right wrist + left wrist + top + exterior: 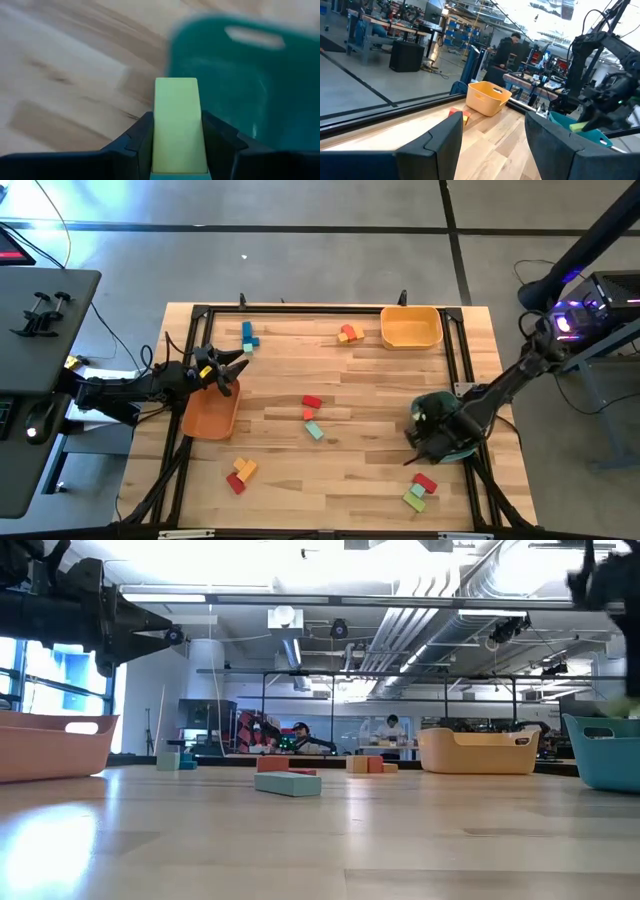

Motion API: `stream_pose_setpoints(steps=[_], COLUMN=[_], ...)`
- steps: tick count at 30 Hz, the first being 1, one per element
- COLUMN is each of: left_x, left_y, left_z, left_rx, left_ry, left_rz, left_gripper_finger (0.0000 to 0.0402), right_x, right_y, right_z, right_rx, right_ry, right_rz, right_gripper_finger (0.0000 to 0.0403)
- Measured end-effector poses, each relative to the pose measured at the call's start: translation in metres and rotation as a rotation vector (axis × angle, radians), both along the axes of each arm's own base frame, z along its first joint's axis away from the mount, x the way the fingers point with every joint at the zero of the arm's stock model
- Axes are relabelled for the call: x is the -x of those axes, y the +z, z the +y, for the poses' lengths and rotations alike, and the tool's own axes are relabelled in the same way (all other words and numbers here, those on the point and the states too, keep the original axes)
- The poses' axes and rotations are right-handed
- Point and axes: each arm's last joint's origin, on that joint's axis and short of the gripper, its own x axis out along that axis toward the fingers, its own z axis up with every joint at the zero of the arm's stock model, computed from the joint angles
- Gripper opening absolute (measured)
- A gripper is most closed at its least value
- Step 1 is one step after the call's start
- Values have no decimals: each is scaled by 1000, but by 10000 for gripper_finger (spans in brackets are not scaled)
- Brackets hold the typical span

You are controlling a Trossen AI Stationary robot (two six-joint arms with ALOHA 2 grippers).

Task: Sort blocks by size
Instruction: Put the top thin green rectangular block into the green bin

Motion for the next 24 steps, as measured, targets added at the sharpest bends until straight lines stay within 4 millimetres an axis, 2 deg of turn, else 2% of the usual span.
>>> stream_pose_setpoints(steps=[6,12,18,24], left_x=[0,0,0,0], left_y=[0,0,0,0], left_z=[0,0,0,0], left_rx=[-21,-21,-22,-22], left_ry=[1,2,2,2], left_rz=[12,12,13,14], left_gripper_finger=[200,200,200,200], right_x=[10,18,14,7], right_y=[-28,-54,-55,-69], right_z=[-11,-26,-30,-35], right_rx=[-60,-26,36,118], right_ry=[-177,-292,-388,-464], right_rz=[96,121,50,111], right_gripper_finger=[127,127,127,127])
